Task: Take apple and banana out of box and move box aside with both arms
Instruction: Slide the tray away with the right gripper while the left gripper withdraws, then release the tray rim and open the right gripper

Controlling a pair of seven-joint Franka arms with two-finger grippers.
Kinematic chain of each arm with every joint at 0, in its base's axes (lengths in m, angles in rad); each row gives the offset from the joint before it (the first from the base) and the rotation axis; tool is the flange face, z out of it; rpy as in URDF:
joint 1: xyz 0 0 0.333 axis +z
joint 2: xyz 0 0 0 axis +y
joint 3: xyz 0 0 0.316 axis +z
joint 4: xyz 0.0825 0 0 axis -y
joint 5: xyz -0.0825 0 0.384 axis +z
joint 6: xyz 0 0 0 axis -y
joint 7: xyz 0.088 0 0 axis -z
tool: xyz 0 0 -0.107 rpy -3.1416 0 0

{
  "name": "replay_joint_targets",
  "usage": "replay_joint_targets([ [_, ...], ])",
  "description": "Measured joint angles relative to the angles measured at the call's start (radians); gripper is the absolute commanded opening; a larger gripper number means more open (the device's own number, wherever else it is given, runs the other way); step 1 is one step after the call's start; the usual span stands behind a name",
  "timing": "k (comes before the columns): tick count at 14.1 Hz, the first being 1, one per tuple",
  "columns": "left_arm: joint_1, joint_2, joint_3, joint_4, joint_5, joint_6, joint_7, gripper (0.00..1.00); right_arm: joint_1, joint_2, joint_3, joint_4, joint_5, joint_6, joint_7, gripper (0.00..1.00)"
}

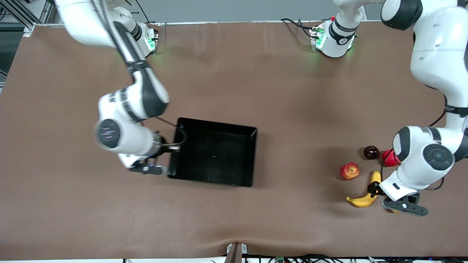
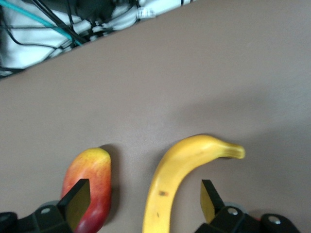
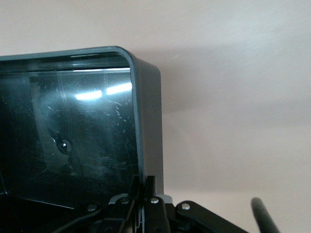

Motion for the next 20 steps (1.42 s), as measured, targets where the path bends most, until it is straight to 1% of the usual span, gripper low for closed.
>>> replay_joint_targets([
  [4, -0.001, -0.158, -0.032, 0.003, 0.000, -0.211, -0.006, 1.00, -0.163, -0.019, -0.003, -0.002, 0.000, -0.071, -0.208, 0.00],
  [6, 0.000, -0.228, -0.032, 0.002, -0.007, -0.266, -0.006, 1.00, -0.254, -0.024, -0.005, -0.004, 0.000, -0.096, -0.304, 0.00],
  [8, 0.000, -0.290, -0.037, 0.003, -0.080, -0.322, -0.030, 1.00, -0.347, -0.030, -0.007, -0.007, 0.000, -0.125, -0.387, 0.00],
  [10, -0.001, -0.357, -0.042, 0.003, -0.159, -0.406, -0.092, 1.00, -0.436, -0.034, -0.009, -0.026, -0.001, -0.130, -0.489, 0.00],
  [14, -0.006, -0.491, -0.047, -0.002, -0.187, -0.591, -0.196, 1.00, -0.597, -0.028, -0.011, -0.067, -0.002, -0.125, -0.718, 0.00],
  [16, -0.023, -0.564, -0.037, -0.036, -0.188, -0.656, -0.206, 1.00, -0.644, -0.016, -0.011, -0.087, -0.004, -0.100, -0.757, 0.00],
  [18, -0.048, -0.651, -0.014, -0.115, -0.191, -0.671, -0.207, 1.00, -0.657, -0.008, -0.010, -0.131, -0.006, -0.027, -0.765, 0.00],
  [20, -0.097, -0.732, 0.055, -0.204, -0.229, -0.672, -0.206, 1.00, -0.657, -0.002, -0.009, -0.189, -0.006, 0.058, -0.765, 0.00],
])
